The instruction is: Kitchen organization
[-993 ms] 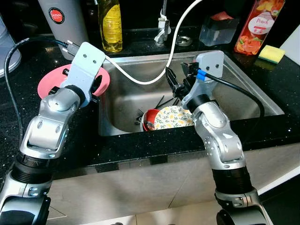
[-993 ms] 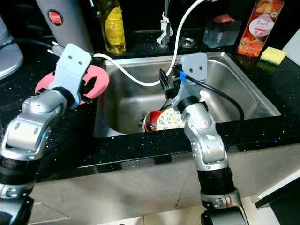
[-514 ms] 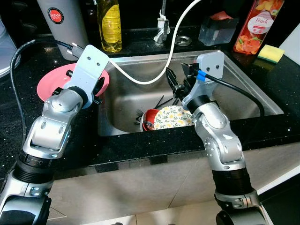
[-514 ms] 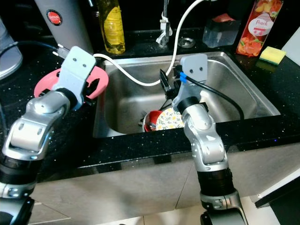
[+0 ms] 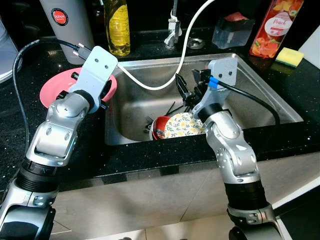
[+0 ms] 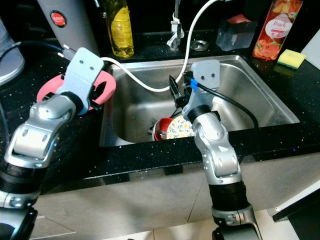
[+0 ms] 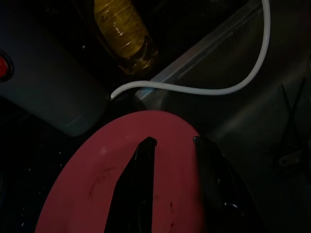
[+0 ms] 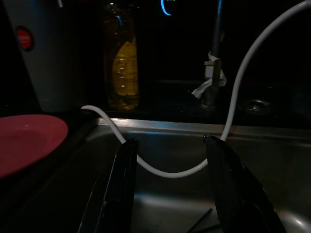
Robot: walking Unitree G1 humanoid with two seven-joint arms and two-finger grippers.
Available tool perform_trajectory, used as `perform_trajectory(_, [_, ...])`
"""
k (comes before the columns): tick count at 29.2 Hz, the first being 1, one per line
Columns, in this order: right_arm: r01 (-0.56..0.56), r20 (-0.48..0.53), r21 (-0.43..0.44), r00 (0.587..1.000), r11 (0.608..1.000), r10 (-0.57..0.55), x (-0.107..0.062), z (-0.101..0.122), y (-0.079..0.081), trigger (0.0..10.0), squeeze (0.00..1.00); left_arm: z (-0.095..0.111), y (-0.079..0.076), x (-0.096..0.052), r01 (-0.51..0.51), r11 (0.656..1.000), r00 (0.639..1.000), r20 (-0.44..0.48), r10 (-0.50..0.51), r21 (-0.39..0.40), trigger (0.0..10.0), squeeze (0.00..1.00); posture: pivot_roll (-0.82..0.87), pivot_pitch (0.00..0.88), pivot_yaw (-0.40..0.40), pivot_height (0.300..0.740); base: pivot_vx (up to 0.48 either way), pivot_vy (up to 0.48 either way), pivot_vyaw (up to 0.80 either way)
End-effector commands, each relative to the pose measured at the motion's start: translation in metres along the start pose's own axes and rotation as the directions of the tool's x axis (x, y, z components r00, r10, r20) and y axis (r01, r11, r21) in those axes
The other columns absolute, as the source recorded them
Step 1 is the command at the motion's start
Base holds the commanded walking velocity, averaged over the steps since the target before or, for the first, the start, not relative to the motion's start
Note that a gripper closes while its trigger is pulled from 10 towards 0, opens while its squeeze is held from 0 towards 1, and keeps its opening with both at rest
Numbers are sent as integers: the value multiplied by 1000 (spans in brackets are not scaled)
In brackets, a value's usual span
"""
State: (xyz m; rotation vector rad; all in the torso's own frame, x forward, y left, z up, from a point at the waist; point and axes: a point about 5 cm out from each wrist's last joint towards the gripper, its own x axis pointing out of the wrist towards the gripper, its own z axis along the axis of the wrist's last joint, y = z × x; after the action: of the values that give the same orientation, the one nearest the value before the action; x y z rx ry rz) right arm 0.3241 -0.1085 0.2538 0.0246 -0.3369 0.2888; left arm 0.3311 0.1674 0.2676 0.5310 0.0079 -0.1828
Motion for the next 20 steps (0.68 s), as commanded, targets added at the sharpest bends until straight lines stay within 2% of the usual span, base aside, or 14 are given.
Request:
perform_trajectory(1, [0,0,4,1000,1000,0,0,1,1,10000,0,2,-1,1,9,1000,1000,8,-9,15,10000,0,120,66,25,740,0,0,0])
perform_trajectory(15, [-2,11,-8,1000,1000,2,-2,2,1,10000,0,2,-4,4,21,1000,1000,11,-21,20,10000,0,109,46,50,740,0,0,0])
perform_trajectory(20, [16,10,-6,1000,1000,-16,-2,2,-2,10000,0,0,-8,5,26,998,1000,11,-27,57,10000,0,106,42,47,740,0,0,0])
